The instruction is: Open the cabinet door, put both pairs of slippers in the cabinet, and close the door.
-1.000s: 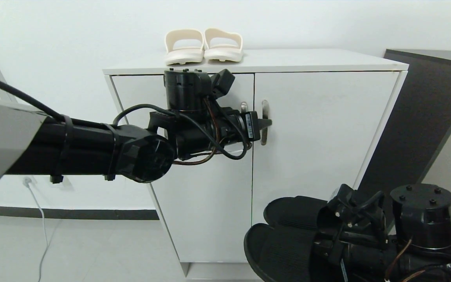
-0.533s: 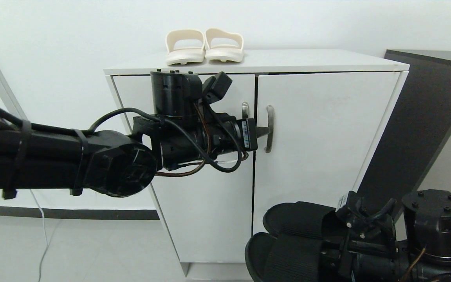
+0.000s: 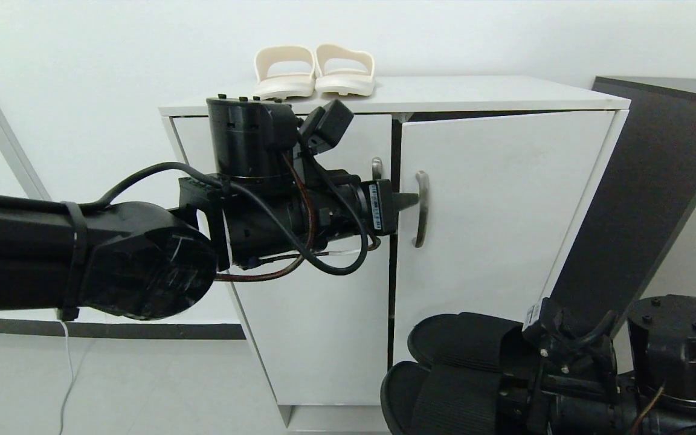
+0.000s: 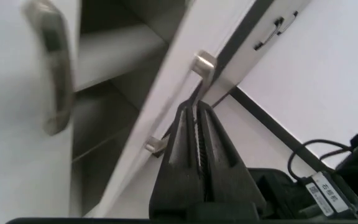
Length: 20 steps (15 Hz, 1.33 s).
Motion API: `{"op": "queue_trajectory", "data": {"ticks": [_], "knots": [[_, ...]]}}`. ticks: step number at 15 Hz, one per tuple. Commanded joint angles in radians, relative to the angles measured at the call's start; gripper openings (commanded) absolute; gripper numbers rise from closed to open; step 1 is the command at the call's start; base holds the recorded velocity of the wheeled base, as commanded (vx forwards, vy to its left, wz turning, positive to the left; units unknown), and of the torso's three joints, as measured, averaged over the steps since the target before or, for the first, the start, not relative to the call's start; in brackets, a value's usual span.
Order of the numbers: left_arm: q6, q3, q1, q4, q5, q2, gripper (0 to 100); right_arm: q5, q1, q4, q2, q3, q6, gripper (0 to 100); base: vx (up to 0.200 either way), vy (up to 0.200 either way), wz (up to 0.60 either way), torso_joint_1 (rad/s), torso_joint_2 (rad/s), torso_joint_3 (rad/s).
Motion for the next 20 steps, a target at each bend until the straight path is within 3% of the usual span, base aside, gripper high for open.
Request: {"op": "queue_trajectory", "data": {"ticks": [1, 3, 8, 14, 20], "knots": [[-0.009, 0.003, 0.02, -0.001, 0.001, -0.012, 0, 0.0, 0.001, 0.0, -0.005, 0.0, 0.0, 0, 0.0, 0.0, 0.0, 0.0, 0.0, 0.0], [-0.032, 0.023, 0.042, -0.004, -0.003, -0.027, 0, 0.0, 0.003, 0.0, -0.005, 0.0, 0.0, 0, 0.0, 0.0, 0.0, 0.0, 0.0, 0.0], [-0.034, 0.009, 0.099, -0.006, -0.039, 0.0, 0, 0.0, 0.009, 0.001, -0.005, 0.002, -0.002, 0, 0.0, 0.0, 0.0, 0.0, 0.0, 0.0], [-0.042, -0.141, 0.094, -0.01, -0.04, 0.125, 0, 0.0, 0.015, 0.001, -0.004, 0.003, -0.002, 0, 0.0, 0.0, 0.0, 0.0, 0.0, 0.0], [-0.054, -0.163, 0.074, -0.01, -0.037, 0.142, 0, 0.0, 0.021, 0.003, -0.001, 0.005, -0.002, 0, -0.033, 0.0, 0.0, 0.0, 0.0, 0.0]]}}
